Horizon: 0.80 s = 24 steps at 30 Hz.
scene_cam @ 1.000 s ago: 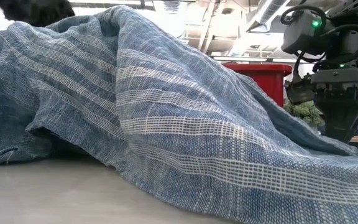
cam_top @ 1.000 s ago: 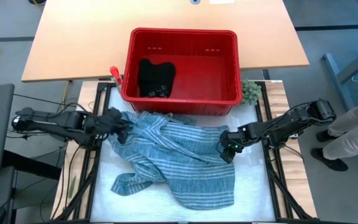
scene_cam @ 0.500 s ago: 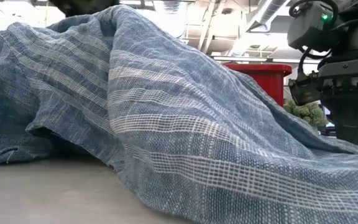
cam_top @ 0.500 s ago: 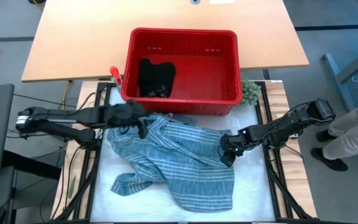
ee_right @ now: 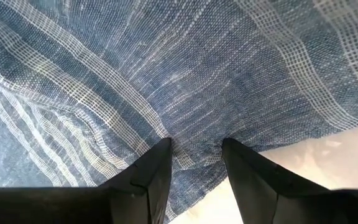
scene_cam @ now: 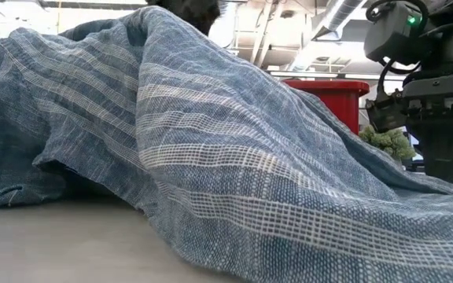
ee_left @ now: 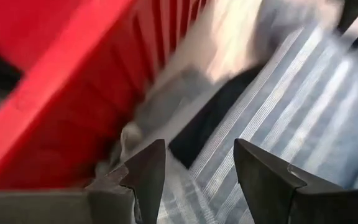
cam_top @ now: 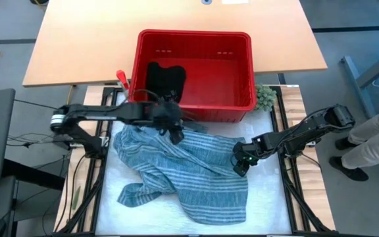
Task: Fold Laundry from Bin
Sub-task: Fold the blue and white patterned shirt
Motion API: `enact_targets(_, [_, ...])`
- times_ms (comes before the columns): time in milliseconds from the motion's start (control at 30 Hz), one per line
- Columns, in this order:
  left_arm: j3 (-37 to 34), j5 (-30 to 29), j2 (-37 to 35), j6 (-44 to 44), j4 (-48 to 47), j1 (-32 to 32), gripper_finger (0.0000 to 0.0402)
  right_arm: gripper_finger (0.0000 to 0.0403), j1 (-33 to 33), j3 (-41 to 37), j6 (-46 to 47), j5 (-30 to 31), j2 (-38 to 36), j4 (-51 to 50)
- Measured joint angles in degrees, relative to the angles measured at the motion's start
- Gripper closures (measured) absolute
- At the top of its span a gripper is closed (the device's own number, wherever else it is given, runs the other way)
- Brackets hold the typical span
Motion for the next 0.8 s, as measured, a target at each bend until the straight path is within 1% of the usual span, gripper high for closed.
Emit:
enact_targets(67, [5.0, 0.0, 4.3, -0.1, -7.1, -0.2, 0.0223, 0.0223, 0.0, 0.0, -0.1, 0.6, 0.0, 0.1])
enact_targets(167, [11.1, 0.9, 10.1, 0.4, -15.3, -0.8, 0.0223, 0.0223, 0.0, 0.0, -0.6, 0.8, 0.0, 0.1])
enact_targets(233, [14.5, 2.1, 12.8, 0.6, -19.9, -1.3, 0.0223, 0.0223, 0.0, 0.0, -0.7, 1.4, 0.0, 0.1])
enact_targets(333, [18.1, 1.3, 15.3, 0.5, -24.5, -2.1, 0.0223, 0.0223, 0.0, 0.0, -1.8, 2.3, 0.0, 0.3])
enact_targets(433, [19.8, -1.7, 16.2, 0.5, -27.6, -2.5, 0.0223, 0.0223, 0.0, 0.0, -2.6, 2.3, 0.0, 0.2])
enact_targets(500, [20.5, -2.5, 16.2, 0.2, -28.9, -2.6, 0.0223, 0.0223, 0.1, 0.0, -3.2, 2.3, 0.0, 0.2])
enact_targets(700, [21.3, -3.0, 16.2, -0.5, -34.6, -2.6, 0.0223, 0.0223, 0.1, 0.0, -3.7, 2.3, 0.0, 0.1])
enact_targets(800, [20.2, -2.6, 16.2, -0.4, -34.9, -2.5, 0.0224, 0.0223, 0.1, 0.0, -3.7, 2.3, 0.0, 0.0])
